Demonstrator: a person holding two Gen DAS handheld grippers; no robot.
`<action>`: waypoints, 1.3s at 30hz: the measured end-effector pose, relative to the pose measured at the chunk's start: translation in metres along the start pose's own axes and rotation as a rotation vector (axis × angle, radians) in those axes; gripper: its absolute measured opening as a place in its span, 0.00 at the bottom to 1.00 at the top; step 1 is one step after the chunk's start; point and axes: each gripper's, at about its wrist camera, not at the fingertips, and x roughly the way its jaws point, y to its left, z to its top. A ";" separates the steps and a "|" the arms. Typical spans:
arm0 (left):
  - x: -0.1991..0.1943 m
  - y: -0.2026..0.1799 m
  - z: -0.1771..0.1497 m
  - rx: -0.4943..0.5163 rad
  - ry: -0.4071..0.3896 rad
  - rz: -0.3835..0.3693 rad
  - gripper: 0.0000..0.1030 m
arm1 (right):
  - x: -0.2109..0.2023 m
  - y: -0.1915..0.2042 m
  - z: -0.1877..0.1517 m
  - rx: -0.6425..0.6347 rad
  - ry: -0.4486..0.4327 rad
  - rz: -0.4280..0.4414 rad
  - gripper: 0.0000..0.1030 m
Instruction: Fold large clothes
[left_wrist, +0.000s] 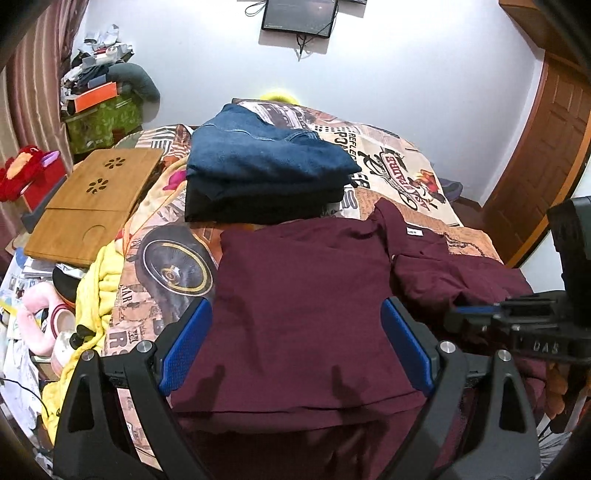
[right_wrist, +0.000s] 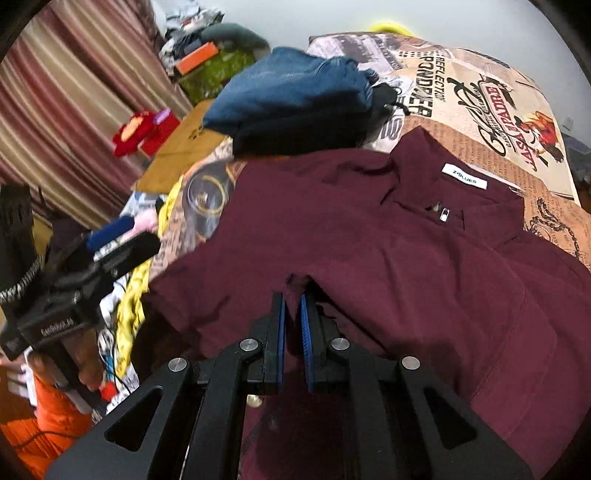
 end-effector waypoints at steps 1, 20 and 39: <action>0.000 -0.002 0.000 0.006 0.000 0.000 0.90 | -0.004 0.002 -0.001 -0.003 0.008 0.002 0.08; 0.010 -0.121 -0.006 0.479 -0.028 -0.008 0.90 | -0.150 -0.078 -0.070 0.137 -0.360 -0.366 0.45; 0.123 -0.203 -0.023 0.575 0.343 -0.138 0.90 | -0.097 -0.158 -0.142 0.421 -0.271 -0.398 0.54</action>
